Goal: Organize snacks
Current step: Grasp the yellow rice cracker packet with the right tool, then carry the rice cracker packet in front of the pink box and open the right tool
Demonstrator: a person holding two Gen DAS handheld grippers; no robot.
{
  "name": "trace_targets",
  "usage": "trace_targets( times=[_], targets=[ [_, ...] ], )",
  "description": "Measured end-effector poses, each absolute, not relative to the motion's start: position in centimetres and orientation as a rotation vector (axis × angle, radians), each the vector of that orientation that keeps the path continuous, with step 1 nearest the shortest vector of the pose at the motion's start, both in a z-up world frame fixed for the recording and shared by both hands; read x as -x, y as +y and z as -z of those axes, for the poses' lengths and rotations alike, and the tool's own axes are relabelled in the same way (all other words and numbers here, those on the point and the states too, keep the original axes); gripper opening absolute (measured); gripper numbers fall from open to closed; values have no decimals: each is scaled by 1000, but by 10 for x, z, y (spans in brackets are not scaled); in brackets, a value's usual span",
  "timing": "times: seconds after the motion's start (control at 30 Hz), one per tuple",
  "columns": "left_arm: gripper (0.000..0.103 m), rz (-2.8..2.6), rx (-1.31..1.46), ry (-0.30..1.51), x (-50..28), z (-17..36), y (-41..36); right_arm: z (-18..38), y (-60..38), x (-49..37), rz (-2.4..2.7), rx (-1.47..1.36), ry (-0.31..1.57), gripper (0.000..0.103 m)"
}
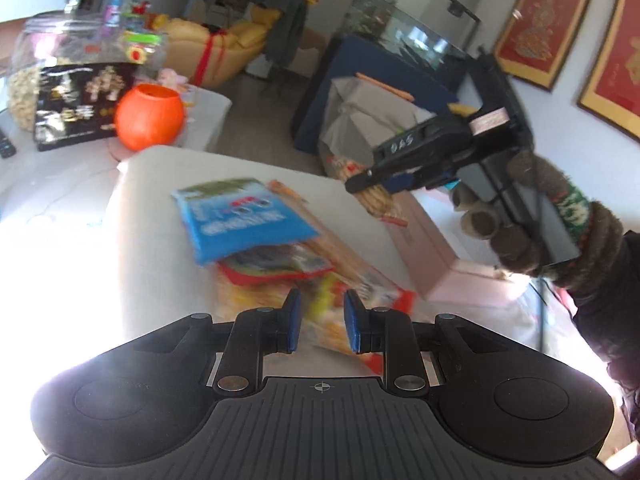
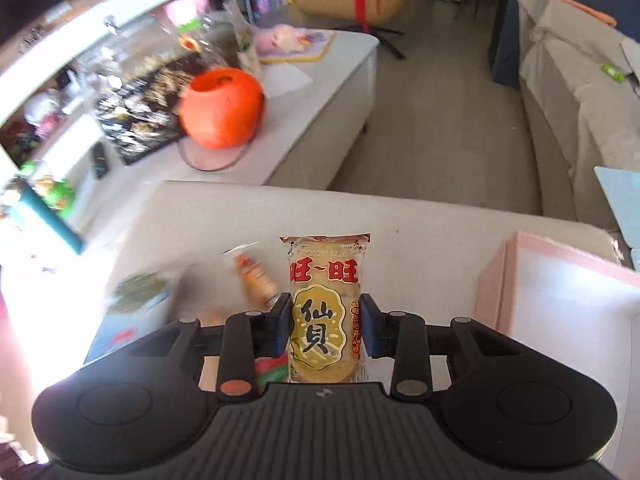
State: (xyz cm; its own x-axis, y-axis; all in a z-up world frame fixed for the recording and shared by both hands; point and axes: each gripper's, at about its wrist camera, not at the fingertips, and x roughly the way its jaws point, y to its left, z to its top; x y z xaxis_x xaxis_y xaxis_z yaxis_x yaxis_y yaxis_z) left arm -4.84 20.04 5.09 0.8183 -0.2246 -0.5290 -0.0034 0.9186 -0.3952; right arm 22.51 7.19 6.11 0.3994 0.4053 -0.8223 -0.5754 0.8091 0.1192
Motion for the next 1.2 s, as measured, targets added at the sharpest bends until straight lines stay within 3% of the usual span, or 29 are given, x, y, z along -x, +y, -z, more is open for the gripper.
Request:
trace_targets(
  times=[0.37, 0.8, 0.9, 0.97, 1.0, 1.2],
  targets=[
    [26, 262, 336, 838, 14, -25, 88, -67, -55, -102, -722, 203, 893, 34],
    [29, 139, 12, 890, -22, -21, 6, 4, -147, -89, -425, 122, 789, 35],
    [35, 115, -75, 873, -23, -18, 3, 14, -157, -84, -399, 96, 743, 42],
    [40, 93, -78, 880, -26, -19, 7, 19, -163, -78, -377, 100, 710, 63],
    [43, 79, -85, 883, -28, -19, 9, 22, -164, -76, -362, 103, 696, 68],
    [41, 46, -68, 900, -38, -22, 16, 20, -183, -73, -321, 21, 677, 75]
  ],
)
